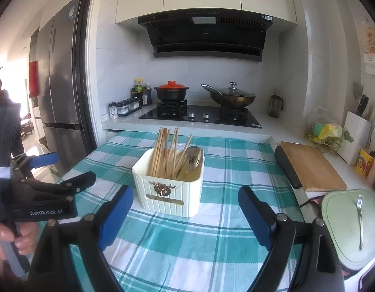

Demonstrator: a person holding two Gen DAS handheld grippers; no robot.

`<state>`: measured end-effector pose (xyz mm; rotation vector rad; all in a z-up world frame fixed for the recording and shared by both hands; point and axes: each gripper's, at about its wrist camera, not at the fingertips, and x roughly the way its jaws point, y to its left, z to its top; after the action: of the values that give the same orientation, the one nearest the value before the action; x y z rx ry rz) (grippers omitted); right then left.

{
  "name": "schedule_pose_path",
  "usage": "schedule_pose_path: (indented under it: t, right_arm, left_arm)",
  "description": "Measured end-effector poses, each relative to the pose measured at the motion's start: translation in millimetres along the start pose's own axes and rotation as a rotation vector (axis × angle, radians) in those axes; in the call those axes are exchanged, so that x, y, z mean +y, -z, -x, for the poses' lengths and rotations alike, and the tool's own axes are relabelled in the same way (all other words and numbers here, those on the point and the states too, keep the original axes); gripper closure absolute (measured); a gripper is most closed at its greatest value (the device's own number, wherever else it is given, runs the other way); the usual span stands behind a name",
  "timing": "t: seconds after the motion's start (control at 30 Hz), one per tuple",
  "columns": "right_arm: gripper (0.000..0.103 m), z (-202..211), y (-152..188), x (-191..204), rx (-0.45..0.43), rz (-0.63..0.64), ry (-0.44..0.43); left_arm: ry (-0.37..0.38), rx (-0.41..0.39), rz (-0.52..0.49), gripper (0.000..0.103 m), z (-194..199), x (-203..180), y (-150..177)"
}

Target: Organize utensils

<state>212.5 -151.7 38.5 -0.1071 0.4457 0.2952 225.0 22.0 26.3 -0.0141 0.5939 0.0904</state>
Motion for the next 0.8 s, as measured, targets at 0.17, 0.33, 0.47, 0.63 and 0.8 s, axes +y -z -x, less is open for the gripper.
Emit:
schedule_pose_path:
  t: [0.17,0.33,0.47,0.63,0.8]
  right_arm:
    - [0.012,11.5,5.9,8.7,0.008,0.000,0.028]
    - [0.005,21.5,8.1,19.8,0.031,0.014,0.036]
    - [0.003,28.1,5.0,26.2,0.036,0.012,0.034]
    - [0.002,32.6,0.0,34.6,0.040,0.026,0.039]
    - [0.002,32.5,-0.8,39.5,0.046,0.042,0.035]
  left_arm:
    - [0.016,-0.014,0.021,0.000,19.9,-3.0,10.0]
    - [0.011,-0.004,0.047,0.000,31.0,1.7,15.2]
    - [-0.042,-0.008,0.029,0.000,37.7,2.5,15.5]
    - [-0.068,-0.003,0.024,0.000,40.7,6.0,15.5]
    - [-0.082,0.007,0.024,0.000,39.5,9.0,18.5]
